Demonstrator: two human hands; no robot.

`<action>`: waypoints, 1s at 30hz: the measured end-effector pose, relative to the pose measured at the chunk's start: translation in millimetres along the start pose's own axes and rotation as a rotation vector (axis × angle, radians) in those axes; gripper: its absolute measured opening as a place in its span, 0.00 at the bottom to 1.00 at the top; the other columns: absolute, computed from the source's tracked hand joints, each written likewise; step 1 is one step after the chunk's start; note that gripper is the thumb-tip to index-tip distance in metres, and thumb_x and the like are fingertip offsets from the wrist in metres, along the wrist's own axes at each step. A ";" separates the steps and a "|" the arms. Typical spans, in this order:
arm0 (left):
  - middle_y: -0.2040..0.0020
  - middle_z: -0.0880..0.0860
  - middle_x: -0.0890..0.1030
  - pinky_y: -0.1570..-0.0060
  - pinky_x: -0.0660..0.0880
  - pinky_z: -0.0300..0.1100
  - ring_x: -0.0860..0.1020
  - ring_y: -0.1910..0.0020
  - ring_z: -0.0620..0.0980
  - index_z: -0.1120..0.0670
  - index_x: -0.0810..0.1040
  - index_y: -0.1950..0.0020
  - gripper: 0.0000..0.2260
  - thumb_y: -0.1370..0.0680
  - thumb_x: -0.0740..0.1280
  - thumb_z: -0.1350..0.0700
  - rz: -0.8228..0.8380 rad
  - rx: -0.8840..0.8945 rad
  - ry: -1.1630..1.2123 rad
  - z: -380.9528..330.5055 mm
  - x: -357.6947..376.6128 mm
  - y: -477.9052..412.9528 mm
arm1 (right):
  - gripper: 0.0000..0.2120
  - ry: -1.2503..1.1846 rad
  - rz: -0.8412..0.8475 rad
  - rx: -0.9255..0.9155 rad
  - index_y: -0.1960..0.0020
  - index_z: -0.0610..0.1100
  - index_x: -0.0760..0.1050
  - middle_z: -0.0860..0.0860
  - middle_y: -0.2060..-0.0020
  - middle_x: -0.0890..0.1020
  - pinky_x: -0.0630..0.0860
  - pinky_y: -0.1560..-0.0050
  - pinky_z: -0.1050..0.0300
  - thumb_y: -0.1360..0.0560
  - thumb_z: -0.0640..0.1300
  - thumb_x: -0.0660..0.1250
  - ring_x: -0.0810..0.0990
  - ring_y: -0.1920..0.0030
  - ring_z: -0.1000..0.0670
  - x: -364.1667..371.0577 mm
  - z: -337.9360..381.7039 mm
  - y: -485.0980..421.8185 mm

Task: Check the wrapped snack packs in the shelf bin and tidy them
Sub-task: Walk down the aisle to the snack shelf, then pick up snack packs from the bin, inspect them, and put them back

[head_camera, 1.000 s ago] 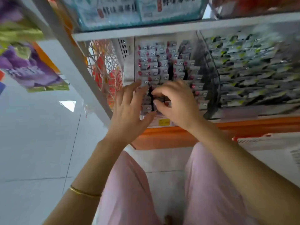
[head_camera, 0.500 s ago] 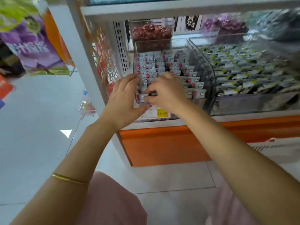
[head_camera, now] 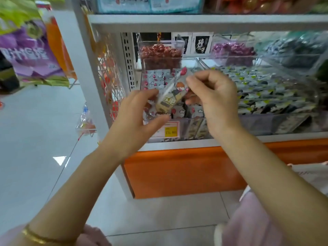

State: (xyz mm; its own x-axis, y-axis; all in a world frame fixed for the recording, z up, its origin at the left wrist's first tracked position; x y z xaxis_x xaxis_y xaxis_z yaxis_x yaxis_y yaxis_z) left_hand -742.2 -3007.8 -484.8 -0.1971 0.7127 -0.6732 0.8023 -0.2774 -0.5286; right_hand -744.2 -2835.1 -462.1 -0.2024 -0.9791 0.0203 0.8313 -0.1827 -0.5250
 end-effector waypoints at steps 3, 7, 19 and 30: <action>0.48 0.40 0.74 0.57 0.69 0.25 0.72 0.51 0.34 0.49 0.70 0.34 0.24 0.28 0.66 0.44 0.084 -0.052 0.137 -4.5 3.8 11.4 | 0.07 -0.133 0.039 0.174 0.61 0.43 0.76 0.49 0.68 0.80 0.76 0.68 0.62 0.24 0.37 0.65 0.80 0.69 0.53 -12.2 -8.8 22.2; 0.53 0.45 0.79 0.59 0.76 0.34 0.77 0.54 0.39 0.49 0.76 0.43 0.19 0.31 0.64 0.43 0.301 -0.165 0.315 -5.7 7.4 24.3 | 0.08 -0.156 0.083 0.290 0.62 0.42 0.75 0.48 0.68 0.80 0.77 0.69 0.63 0.24 0.38 0.65 0.80 0.69 0.53 -22.1 -15.5 40.1; 0.70 0.48 0.81 0.71 0.73 0.31 0.77 0.73 0.42 0.54 0.78 0.46 0.16 0.31 0.66 0.51 0.308 -0.485 0.736 5.5 13.3 41.1 | 0.08 -0.132 0.320 0.588 0.62 0.40 0.76 0.51 0.71 0.81 0.78 0.71 0.62 0.37 0.43 0.70 0.81 0.70 0.52 -45.1 -32.8 50.2; 0.73 0.51 0.77 0.70 0.76 0.31 0.76 0.73 0.41 0.56 0.80 0.64 0.06 0.31 0.67 0.55 0.031 -0.819 1.157 22.7 16.6 48.1 | 0.08 -0.363 0.294 0.761 0.58 0.35 0.75 0.44 0.67 0.84 0.80 0.69 0.62 0.38 0.33 0.67 0.85 0.64 0.45 -44.2 -40.1 49.6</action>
State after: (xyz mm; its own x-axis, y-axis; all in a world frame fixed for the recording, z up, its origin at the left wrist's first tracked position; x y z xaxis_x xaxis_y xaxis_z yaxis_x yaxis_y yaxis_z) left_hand -719.6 -3024.0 -533.2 0.0718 0.9416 0.3290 0.9713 -0.1410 0.1917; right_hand -714.8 -2797.2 -523.1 0.1418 -0.9401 0.3101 0.9685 0.1965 0.1528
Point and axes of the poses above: each hand's wrist, its own y-axis away from the middle knuckle, its own x-axis out of the palm, z = x × y, the point moved 1 cm from there along -y, towards the middle knuckle
